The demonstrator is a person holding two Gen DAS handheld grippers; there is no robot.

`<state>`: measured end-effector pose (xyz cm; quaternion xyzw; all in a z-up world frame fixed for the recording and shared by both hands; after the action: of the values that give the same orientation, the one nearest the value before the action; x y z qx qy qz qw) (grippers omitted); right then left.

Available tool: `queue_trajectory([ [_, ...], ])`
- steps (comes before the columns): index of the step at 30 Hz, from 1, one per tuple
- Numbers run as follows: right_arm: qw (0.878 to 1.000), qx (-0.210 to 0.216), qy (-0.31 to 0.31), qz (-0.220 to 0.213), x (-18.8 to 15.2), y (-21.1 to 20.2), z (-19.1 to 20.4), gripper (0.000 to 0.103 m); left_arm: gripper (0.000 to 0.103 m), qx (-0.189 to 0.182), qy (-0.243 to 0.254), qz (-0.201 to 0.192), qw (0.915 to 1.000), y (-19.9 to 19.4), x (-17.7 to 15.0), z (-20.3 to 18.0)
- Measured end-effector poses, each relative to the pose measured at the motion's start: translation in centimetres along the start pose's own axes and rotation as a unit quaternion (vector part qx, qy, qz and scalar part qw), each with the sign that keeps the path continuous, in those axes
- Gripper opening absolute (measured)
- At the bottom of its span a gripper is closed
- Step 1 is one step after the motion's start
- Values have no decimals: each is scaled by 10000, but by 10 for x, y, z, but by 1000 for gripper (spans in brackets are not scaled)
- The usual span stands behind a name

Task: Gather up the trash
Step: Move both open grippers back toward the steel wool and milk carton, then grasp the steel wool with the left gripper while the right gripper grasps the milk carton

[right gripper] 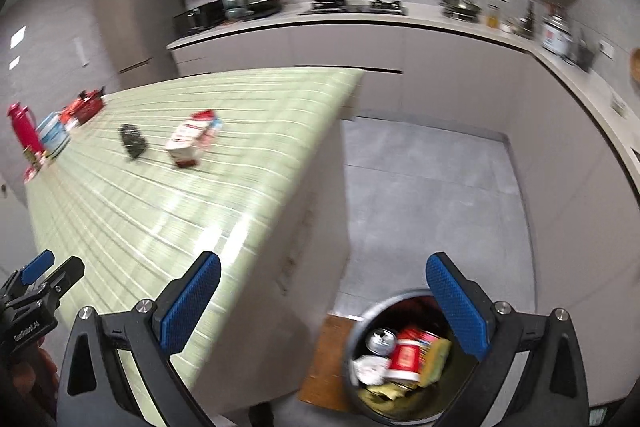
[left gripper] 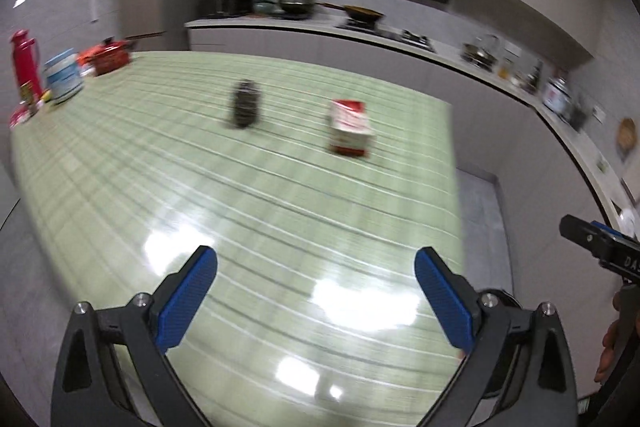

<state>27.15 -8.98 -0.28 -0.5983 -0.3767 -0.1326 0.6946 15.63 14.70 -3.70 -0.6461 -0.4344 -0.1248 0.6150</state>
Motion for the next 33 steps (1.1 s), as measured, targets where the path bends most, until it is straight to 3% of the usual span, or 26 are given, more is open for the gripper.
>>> queue_trajectory([
  [8, 9989, 316, -344, 52, 35, 39, 80, 103, 100, 163, -99, -47, 9998, 22, 33, 52],
  [18, 9980, 447, -381, 225, 73, 99, 137, 103, 100, 54, 66, 138, 9999, 76, 69, 78],
  [29, 9961, 472, -293, 692, 99, 187, 167, 82, 97, -264, 312, 390, 9984, 159, 117, 74],
  [33, 9958, 428, -236, 774, 112, 214, 171, 80, 95, -392, 382, 552, 9970, 187, 128, 73],
])
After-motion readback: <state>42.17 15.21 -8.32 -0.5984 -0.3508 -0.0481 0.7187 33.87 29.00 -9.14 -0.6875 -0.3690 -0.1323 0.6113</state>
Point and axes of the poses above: each gripper's, at about its wrist camera, not at the fingertips, and y roughly the way its jaws point, z to its left, x to its top, the point moved 5 cm from there along y, roughly the way its jaws point, and after that the axes turned 7 degrees about -y, right-handed, at the moved point
